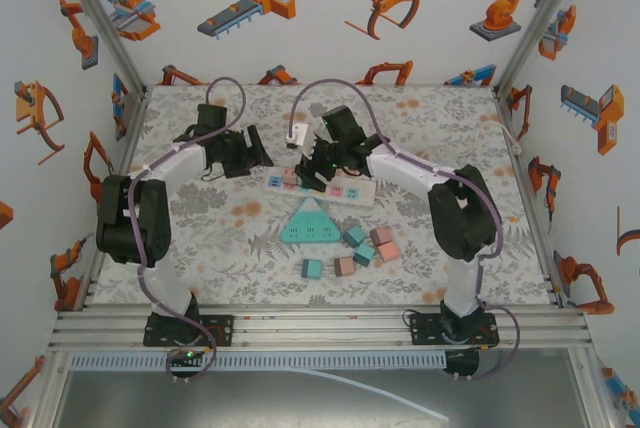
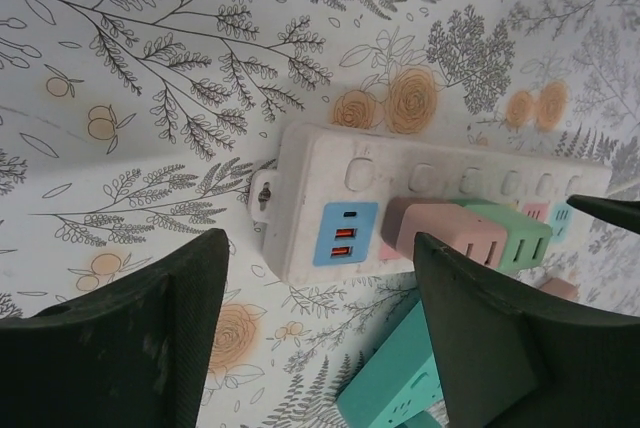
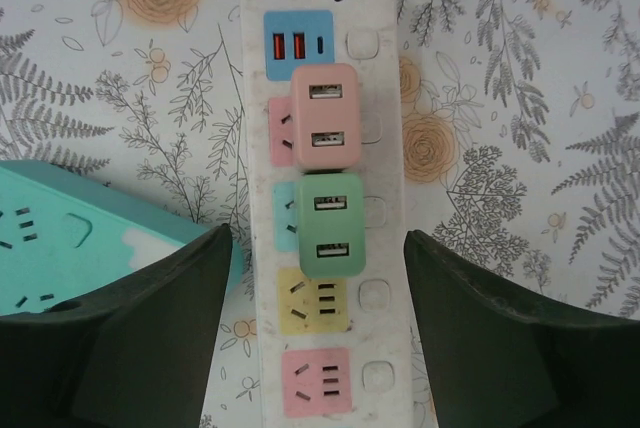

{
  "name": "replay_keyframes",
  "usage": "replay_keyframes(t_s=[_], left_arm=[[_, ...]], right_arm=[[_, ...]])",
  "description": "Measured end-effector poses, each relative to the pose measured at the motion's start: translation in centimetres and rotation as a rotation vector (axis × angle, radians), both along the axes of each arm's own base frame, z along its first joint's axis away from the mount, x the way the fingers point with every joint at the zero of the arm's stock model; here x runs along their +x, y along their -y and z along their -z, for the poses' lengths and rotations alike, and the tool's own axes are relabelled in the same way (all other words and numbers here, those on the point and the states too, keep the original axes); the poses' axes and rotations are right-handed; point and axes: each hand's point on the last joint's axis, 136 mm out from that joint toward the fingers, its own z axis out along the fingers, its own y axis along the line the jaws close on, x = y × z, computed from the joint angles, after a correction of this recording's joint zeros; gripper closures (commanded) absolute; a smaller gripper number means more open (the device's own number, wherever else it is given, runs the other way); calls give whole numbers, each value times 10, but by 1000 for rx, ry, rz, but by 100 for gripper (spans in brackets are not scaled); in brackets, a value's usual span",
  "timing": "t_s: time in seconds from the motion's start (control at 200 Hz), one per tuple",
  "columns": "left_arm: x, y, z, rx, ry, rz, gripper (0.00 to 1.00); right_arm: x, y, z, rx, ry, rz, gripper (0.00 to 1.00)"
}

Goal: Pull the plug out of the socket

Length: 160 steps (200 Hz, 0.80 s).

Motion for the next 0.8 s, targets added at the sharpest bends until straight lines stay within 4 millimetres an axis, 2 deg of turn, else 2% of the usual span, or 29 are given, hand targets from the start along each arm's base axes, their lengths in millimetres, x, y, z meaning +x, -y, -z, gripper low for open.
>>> replay_keyframes(t_s=[0.19, 0.441, 0.801], left_arm=[[-2, 2, 14, 10, -27, 13, 42], [-9, 9, 26, 38, -53, 49, 45], [-15, 14, 41, 68, -94, 90, 47]], right_arm=[[1, -4, 21, -30, -6, -30, 44], [2, -7, 27, -45, 23, -71, 68], [0, -8, 26, -44, 33, -88, 70]])
